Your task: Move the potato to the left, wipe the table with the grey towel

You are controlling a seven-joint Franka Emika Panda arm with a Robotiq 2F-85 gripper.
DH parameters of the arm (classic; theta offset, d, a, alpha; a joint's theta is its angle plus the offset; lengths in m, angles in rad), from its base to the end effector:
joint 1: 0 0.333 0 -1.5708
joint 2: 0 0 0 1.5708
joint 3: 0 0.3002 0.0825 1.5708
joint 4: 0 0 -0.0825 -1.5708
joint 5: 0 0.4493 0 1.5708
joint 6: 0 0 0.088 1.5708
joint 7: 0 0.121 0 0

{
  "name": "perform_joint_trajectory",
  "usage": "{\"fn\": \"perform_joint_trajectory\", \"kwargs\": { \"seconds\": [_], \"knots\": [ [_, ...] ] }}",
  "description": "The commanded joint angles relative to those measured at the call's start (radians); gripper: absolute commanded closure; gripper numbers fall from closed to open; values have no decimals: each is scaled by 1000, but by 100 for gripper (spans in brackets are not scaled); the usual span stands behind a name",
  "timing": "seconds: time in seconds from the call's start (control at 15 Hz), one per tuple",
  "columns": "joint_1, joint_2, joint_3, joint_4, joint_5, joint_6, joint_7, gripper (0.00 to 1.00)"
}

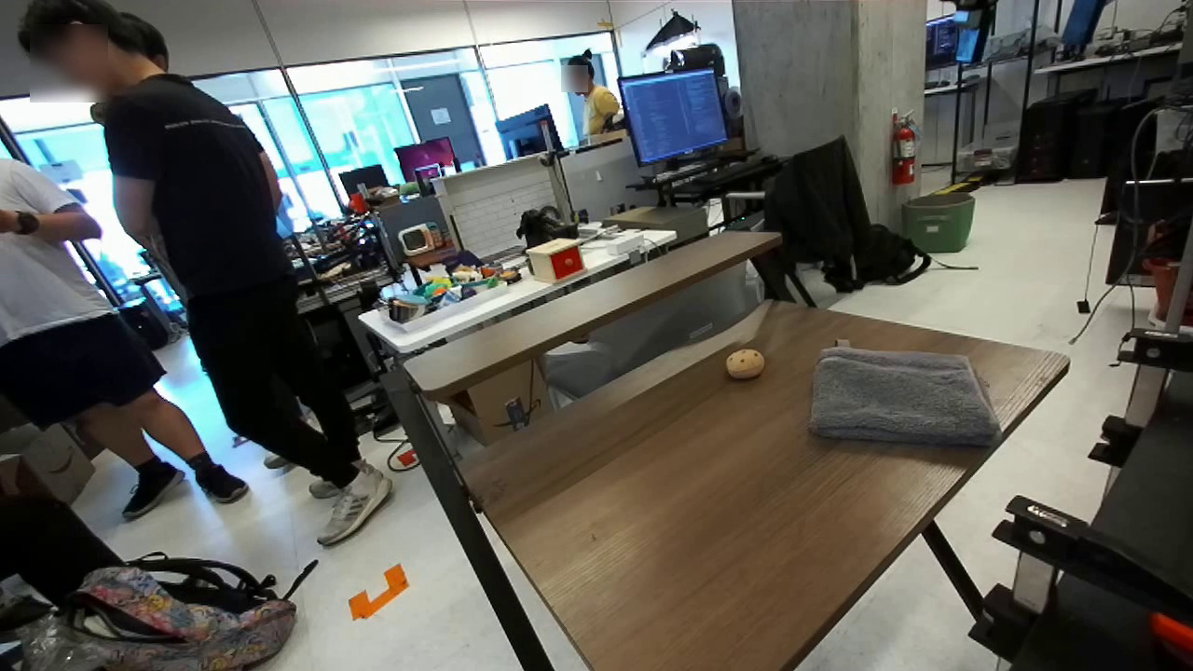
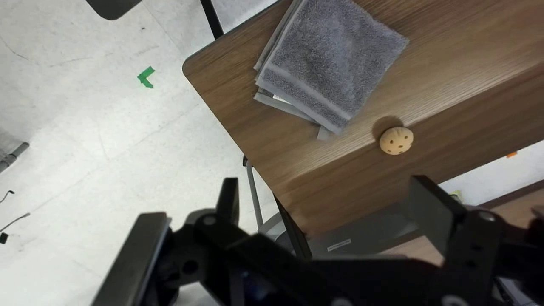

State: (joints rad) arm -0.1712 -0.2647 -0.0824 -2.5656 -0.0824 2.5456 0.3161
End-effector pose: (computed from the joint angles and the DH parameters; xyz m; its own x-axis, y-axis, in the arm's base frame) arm 0.4900 -0.1246 0.3096 0.8462 -0.4751 0.2412 -0.4812 -0.8758 -0.0370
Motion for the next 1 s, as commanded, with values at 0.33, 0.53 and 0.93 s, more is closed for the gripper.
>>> {"fn": "perform_joint_trajectory", "kwargs": {
  "seconds": [0.33,0.53,0.93],
  "knots": [
    [70,220,-65,191,160,-196,-461,0],
    [51,187,-47,147,132,-174,-423,0],
    [44,206,-40,134,42,-95,-379,0]
  ]
}}
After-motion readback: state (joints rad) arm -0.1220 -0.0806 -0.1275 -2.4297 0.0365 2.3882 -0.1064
